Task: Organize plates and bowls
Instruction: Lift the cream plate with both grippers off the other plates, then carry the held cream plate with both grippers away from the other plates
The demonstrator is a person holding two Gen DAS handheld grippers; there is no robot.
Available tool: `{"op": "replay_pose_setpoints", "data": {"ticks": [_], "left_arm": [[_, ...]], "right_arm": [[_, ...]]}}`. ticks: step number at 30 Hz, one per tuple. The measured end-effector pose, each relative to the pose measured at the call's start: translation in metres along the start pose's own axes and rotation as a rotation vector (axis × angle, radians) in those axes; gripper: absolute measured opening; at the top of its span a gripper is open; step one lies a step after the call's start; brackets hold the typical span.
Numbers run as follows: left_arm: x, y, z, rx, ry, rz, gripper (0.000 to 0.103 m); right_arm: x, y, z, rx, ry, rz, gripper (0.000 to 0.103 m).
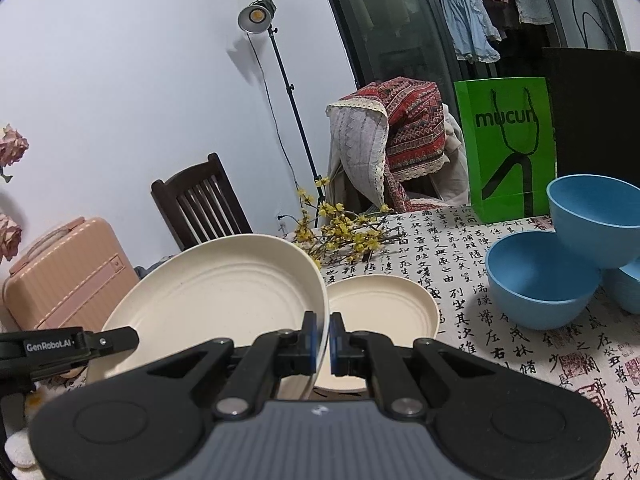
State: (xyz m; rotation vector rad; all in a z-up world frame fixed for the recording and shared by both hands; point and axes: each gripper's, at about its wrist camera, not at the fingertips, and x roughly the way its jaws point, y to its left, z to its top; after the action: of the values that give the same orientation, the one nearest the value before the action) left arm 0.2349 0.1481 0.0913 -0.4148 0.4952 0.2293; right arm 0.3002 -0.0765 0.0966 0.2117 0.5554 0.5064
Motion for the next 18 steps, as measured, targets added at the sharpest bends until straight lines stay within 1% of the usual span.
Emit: {"op": "replay_pose_setpoints", "data": {"ticks": [18], "left_arm": [[-0.023, -0.015, -0.019, 0.025, -0.015, -0.054, 0.012]], "right_arm": [[-0.041, -0.008, -0.015, 0.011, -0.045, -0.039, 0.006]]}}
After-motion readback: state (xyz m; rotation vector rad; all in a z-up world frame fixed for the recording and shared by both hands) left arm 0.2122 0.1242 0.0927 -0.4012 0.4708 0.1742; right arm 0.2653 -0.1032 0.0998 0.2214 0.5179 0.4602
